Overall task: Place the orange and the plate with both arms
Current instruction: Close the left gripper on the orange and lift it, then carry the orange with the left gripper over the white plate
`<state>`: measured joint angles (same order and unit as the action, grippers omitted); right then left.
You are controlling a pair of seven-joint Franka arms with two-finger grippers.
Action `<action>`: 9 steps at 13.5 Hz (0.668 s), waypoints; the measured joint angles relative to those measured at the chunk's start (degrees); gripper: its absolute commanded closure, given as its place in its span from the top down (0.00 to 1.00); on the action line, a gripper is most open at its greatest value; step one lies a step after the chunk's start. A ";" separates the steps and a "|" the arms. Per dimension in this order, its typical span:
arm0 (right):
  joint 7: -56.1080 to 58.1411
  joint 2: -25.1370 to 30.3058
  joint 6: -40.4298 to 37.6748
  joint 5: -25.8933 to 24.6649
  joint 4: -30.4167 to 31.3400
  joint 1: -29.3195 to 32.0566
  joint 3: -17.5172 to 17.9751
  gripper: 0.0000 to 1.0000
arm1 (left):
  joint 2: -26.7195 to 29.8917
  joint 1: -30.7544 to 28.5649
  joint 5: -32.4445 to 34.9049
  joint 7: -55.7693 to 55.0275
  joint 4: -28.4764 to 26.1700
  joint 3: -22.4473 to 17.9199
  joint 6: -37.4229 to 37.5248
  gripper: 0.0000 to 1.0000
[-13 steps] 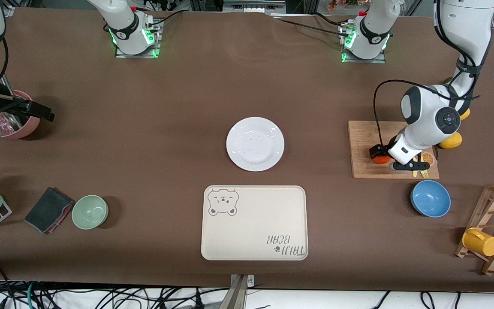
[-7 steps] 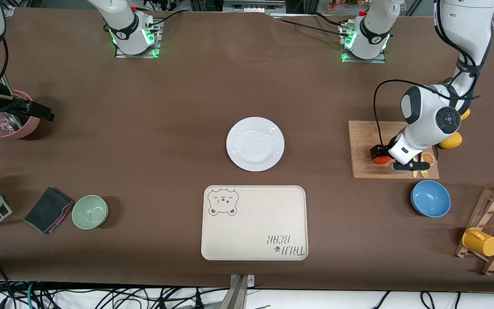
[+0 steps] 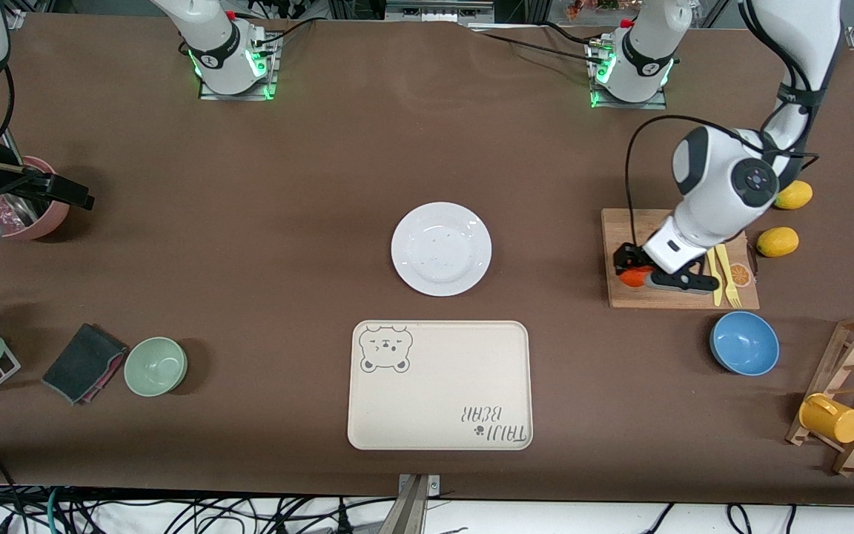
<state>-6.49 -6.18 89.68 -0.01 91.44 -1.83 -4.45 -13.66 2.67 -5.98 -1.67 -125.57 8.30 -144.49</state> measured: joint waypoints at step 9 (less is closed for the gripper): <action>0.00 0.00 -0.03 0.01 0.00 -0.01 0.03 1.00 | -1.75 14.37 0.00 -29.49 6.29 9.64 0.18 0.00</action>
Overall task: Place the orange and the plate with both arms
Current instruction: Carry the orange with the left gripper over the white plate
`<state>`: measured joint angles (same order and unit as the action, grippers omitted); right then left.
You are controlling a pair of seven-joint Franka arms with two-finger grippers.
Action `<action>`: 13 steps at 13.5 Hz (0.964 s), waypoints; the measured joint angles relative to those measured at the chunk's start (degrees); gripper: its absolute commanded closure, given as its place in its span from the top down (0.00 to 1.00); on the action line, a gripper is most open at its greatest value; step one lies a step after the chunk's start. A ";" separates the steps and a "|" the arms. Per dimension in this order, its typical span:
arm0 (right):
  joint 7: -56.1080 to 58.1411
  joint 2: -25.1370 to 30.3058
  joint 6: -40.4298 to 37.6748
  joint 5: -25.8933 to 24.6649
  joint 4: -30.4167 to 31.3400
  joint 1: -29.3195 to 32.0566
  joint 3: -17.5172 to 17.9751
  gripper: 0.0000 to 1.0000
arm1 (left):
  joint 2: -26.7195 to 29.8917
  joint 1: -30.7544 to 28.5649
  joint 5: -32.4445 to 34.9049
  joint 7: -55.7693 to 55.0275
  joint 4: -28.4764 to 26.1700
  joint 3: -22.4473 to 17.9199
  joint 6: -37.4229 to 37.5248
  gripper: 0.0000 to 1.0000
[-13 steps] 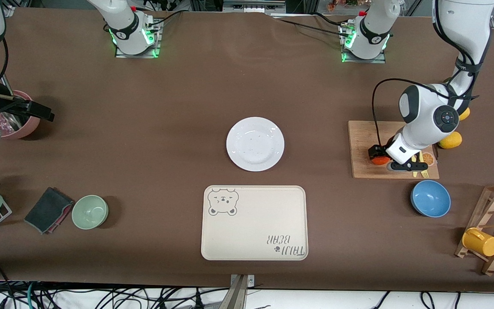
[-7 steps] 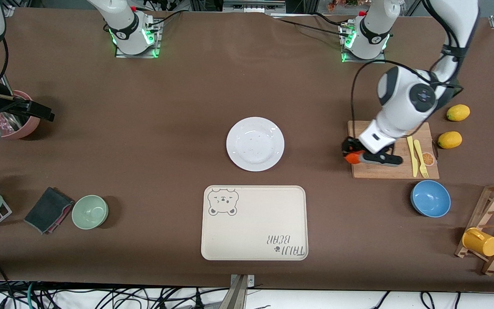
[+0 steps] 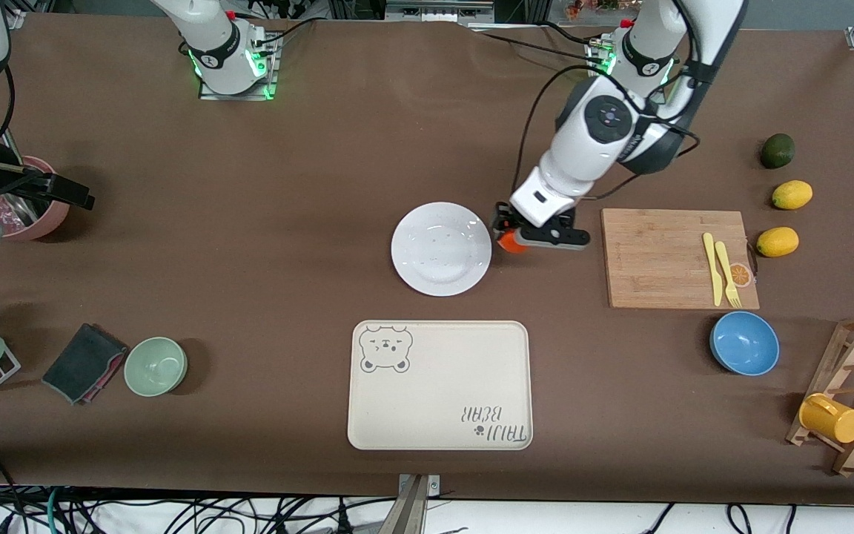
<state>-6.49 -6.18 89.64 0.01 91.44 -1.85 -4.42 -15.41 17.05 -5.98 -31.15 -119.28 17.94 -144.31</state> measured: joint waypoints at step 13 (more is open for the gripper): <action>0.00 0.00 -0.04 0.00 0.00 0.00 0.00 1.00 | -20.48 16.68 12.42 -20.70 17.20 -8.13 0.01 0.19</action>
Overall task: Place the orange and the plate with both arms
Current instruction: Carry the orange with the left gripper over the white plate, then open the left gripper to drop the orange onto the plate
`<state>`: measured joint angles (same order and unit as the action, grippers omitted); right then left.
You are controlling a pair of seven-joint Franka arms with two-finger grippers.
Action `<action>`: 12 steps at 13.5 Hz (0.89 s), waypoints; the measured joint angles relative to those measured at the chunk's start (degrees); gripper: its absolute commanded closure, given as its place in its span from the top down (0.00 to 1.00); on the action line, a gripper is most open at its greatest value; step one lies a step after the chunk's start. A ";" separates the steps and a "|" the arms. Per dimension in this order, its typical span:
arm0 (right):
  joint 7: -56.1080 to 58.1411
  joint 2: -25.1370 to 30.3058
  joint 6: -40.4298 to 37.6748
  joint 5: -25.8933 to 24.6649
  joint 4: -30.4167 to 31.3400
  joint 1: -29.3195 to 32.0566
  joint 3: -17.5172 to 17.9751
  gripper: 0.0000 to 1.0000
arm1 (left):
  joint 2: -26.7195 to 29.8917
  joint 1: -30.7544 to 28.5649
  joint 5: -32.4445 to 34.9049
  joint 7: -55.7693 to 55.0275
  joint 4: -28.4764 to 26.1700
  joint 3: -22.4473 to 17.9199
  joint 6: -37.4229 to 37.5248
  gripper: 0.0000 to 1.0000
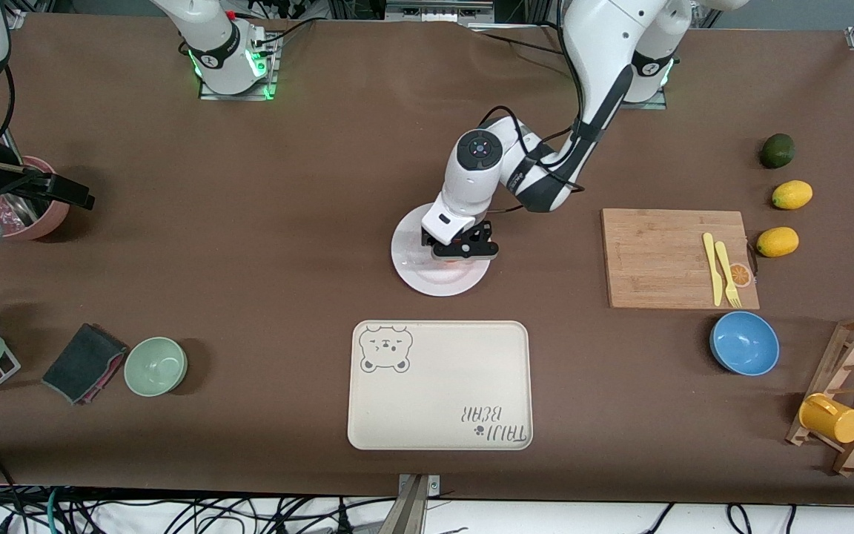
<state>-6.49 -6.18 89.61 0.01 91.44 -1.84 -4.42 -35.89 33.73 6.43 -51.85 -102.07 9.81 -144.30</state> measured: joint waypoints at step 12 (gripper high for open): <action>0.00 0.00 0.00 0.00 0.00 -0.02 0.10 1.00 | 1.11 0.20 0.04 -0.77 2.26 -1.41 0.93 1.00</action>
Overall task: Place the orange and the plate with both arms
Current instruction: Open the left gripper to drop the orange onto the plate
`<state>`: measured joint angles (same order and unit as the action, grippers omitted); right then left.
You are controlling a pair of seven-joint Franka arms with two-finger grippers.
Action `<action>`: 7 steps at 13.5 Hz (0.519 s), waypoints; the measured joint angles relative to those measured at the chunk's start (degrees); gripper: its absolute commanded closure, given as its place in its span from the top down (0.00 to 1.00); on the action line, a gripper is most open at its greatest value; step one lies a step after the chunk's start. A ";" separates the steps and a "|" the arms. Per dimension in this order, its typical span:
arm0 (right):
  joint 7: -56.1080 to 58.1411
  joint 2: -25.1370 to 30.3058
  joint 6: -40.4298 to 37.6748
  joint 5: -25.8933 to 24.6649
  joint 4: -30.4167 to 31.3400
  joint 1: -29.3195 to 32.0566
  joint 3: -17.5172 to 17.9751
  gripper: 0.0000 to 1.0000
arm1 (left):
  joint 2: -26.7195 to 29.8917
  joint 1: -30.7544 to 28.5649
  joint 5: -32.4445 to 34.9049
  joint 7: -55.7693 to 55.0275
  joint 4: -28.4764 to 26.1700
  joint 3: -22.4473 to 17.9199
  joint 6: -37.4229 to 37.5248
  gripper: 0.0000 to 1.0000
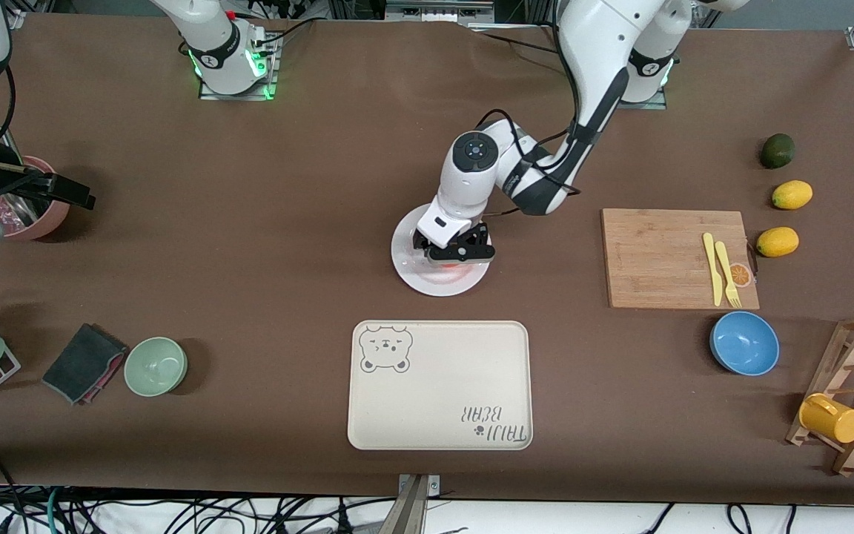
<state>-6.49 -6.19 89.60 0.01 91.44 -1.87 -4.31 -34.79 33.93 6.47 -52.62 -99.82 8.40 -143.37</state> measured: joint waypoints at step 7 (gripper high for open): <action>-0.02 0.00 0.00 0.04 0.00 -1.32 0.04 1.00 | 16.91 -11.96 -0.14 4.23 -1.00 -0.53 17.01 1.00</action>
<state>-6.51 -6.19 89.60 0.05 91.44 -3.19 -4.28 -17.88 21.97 6.33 -48.39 -100.82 7.87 -126.36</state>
